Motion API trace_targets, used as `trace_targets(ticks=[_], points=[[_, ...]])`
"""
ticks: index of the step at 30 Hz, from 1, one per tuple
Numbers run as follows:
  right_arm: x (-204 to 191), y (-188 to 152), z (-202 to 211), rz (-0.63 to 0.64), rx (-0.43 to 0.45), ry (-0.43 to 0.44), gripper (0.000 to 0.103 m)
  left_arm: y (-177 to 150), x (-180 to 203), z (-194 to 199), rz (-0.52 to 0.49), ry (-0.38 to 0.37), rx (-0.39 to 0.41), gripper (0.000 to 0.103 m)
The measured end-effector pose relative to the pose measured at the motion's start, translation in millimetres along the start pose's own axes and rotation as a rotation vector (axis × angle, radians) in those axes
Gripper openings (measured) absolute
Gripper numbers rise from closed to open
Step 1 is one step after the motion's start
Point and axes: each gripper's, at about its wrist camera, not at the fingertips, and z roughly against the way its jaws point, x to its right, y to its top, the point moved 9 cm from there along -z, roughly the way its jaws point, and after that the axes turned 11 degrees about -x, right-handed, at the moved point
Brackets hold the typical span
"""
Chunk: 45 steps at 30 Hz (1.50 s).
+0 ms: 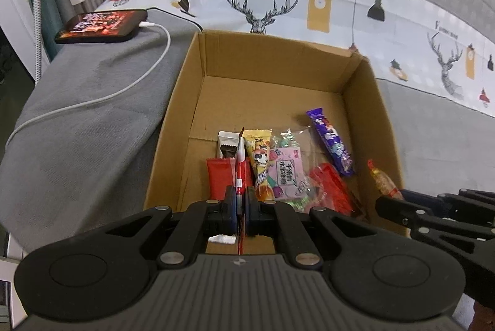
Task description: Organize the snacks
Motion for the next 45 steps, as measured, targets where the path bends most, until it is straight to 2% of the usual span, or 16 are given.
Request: trace_targets(ticks=[15, 18, 20, 21, 22, 24, 28, 33, 40, 45], points=[[25.1, 40.9, -61.6, -0.001, -0.030, -0.032, 0.023, 42.1, 1.3, -78.1, -0.026, 0.041, -0.103, 0.005], [27.9, 44.9, -71.8, -0.002, -0.038, -0.042, 0.023, 47.2, -0.7, -87.7, -0.042, 0.068, -0.108, 0.009], [29.8, 48.8, -76.0, 0.000, -0.030, -0.057, 0.024, 49.5, -1.7, -90.3, -0.064, 0.093, -0.108, 0.050], [31.0, 51.0, -76.0, 0.001, -0.019, -0.066, 0.029, 50.7, -3.1, -89.4, -0.069, 0.113, -0.103, 0.090], [31.5, 53.5, -75.8, 0.004, -0.009, -0.076, 0.050, 52.1, -5.3, -85.6, -0.064, 0.133, -0.079, 0.102], [32.7, 57.7, -70.8, 0.010, 0.025, -0.097, 0.074, 51.7, -7.8, -74.6, -0.056, 0.144, -0.016, 0.103], [31.1, 52.0, -57.4, 0.030, 0.053, -0.119, 0.085, 35.9, -9.0, -66.0, -0.068, 0.128, -0.064, 0.103], [14.9, 19.9, -33.1, 0.034, 0.053, -0.116, 0.090, 5.2, -12.1, -42.2, -0.023, 0.092, -0.070, 0.103], [-13.7, -25.5, 12.4, 0.065, 0.117, -0.135, 0.093, -46.3, -13.4, -0.9, -0.012, 0.079, -0.025, 0.103], [-29.2, -54.7, 35.6, 0.069, 0.164, -0.158, 0.093, -68.1, -15.7, 22.2, 0.001, 0.071, 0.010, 0.103]])
